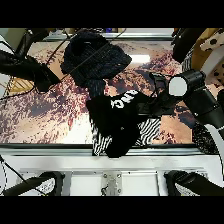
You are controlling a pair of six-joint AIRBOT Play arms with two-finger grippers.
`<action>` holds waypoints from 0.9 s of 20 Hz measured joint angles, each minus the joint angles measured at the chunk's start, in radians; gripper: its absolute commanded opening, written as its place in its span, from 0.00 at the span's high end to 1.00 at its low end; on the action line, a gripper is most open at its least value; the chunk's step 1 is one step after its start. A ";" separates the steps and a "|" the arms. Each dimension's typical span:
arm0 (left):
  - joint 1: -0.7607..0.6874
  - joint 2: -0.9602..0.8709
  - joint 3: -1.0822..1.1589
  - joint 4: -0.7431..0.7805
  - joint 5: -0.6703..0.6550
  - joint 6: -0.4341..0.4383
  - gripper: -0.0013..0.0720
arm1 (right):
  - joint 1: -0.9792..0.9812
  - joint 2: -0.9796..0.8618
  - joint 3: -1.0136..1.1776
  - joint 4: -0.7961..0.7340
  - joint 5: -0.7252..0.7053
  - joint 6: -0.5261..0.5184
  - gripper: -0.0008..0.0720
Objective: Fold the clothes and pants, and hang the long-sleeved shirts on hangers.
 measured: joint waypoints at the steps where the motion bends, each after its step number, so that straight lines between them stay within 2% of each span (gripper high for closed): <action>1: 0.002 -0.001 0.000 -0.012 -0.006 0.024 0.96 | 0.000 0.000 0.000 0.000 0.000 0.000 0.95; 5: 0.035 -0.024 0.000 -0.035 -0.059 0.182 0.96 | 0.000 0.000 0.000 0.000 0.000 0.000 0.95; 9: 0.093 -0.070 0.000 -0.048 -0.111 0.290 0.96 | 0.000 0.000 0.000 0.000 0.000 0.000 0.95; 18: 0.146 -0.146 -0.002 -0.057 -0.174 0.427 0.96 | 0.000 0.000 0.000 0.000 0.000 0.000 0.95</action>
